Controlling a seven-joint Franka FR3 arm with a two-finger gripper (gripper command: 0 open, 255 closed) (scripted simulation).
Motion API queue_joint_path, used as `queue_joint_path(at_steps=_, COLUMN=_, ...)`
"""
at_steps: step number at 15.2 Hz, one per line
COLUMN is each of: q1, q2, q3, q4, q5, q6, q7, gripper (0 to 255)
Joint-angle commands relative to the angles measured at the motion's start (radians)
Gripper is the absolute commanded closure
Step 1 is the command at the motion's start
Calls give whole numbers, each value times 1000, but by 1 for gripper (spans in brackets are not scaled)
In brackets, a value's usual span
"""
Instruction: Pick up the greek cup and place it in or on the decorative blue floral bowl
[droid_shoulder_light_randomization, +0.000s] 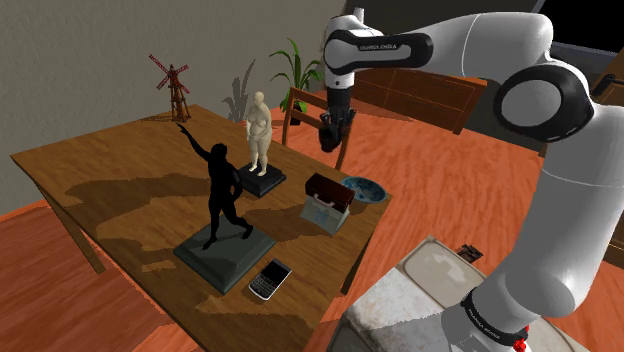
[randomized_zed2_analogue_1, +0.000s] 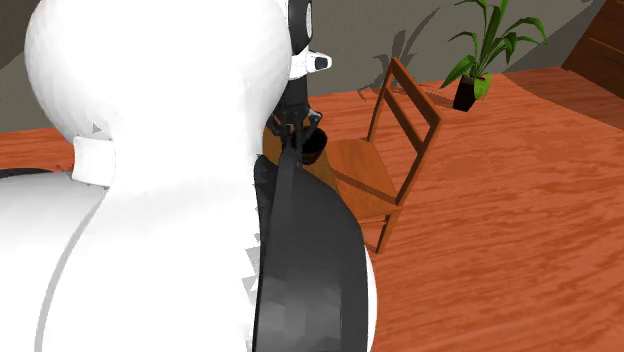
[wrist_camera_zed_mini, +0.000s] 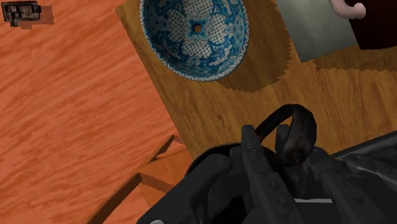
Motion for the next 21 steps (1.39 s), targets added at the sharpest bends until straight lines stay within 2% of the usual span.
queue_joint_path(at_steps=1, q1=-11, q2=-83, q3=-3, q4=-108, q5=3, q6=26, q7=-12, gripper=255)
queue_joint_path(at_steps=6, q1=-32, q2=-290, q3=-16, q4=-359, q5=10, q6=73, q7=-44, gripper=255)
queue_joint_path(at_steps=12, q1=-53, q2=-524, q3=-40, q4=-601, q5=8, q6=84, q7=-88, gripper=255)
queue_joint_path(at_steps=21, q1=-53, q2=-507, q3=-41, q4=-692, q5=6, q6=192, q7=-82, gripper=255)
